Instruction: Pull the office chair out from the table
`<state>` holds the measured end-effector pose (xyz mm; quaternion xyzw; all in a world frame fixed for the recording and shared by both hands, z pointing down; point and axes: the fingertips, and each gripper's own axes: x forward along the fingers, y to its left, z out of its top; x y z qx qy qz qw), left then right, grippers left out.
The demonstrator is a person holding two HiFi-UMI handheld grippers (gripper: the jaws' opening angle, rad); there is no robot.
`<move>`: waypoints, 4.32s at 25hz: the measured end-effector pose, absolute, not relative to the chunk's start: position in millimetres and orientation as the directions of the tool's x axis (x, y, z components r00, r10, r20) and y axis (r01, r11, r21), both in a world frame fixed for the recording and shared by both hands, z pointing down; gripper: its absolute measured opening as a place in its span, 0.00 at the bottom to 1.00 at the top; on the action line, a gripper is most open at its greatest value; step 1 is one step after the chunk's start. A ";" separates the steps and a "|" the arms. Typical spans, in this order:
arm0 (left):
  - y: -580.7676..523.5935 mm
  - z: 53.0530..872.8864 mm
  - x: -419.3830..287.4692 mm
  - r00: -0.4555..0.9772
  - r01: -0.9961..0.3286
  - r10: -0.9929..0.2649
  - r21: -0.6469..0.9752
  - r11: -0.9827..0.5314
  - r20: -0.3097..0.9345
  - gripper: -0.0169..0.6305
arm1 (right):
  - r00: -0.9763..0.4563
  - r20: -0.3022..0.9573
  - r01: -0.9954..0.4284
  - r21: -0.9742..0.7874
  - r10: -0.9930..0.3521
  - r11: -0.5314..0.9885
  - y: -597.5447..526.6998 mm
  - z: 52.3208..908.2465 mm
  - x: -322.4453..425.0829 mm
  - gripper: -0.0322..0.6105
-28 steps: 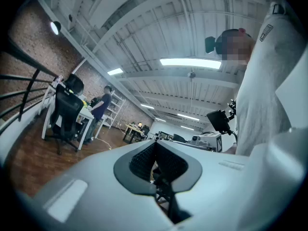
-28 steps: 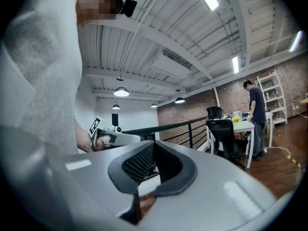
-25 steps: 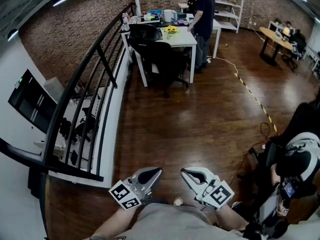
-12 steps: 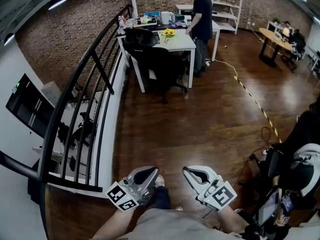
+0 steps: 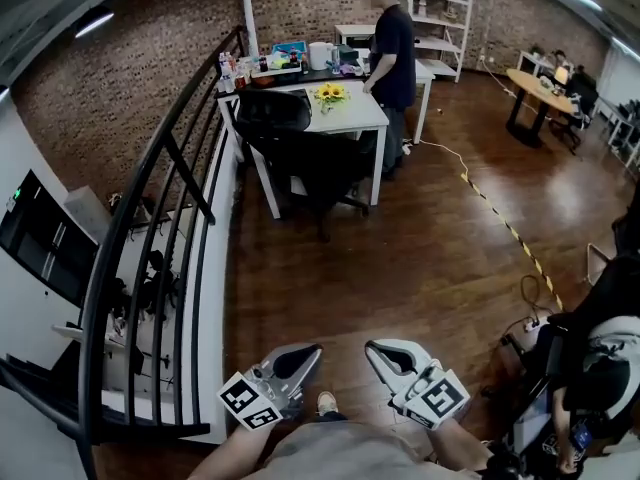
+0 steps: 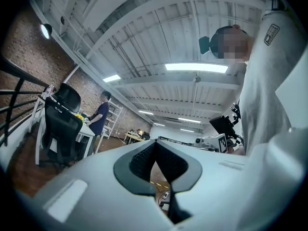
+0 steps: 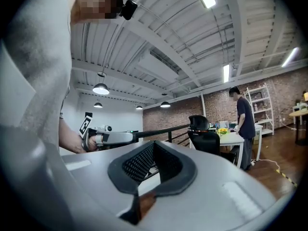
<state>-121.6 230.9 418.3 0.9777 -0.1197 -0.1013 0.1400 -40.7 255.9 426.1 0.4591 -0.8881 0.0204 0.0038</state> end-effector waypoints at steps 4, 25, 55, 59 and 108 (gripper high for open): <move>182.1 414.0 -127.6 0.953 -0.191 -0.247 0.286 -0.939 -0.173 0.03 | -0.561 0.022 -0.828 -0.017 -0.828 0.560 206.2 422.2 -45.7 0.05; -60.9 412.1 -72.6 0.926 -0.305 -0.347 0.250 -0.919 -0.148 0.03 | -0.623 -0.001 -0.782 -0.016 -0.783 0.622 -44.9 424.5 17.8 0.05; -391.6 403.5 -15.3 0.927 -0.294 -0.339 0.252 -0.922 -0.158 0.03 | -0.607 0.048 -0.795 -0.024 -0.793 0.606 -373.0 427.2 79.0 0.05; -426.9 401.3 -22.6 0.940 -0.259 -0.302 0.246 -0.934 -0.157 0.03 | -0.573 0.047 -0.820 -0.020 -0.818 0.572 -407.5 424.2 74.6 0.05; -521.6 401.5 -116.5 0.784 -0.585 -0.611 0.199 -0.786 -0.111 0.03 | -0.893 0.178 -0.400 0.112 -0.414 0.910 -528.8 438.8 54.2 0.22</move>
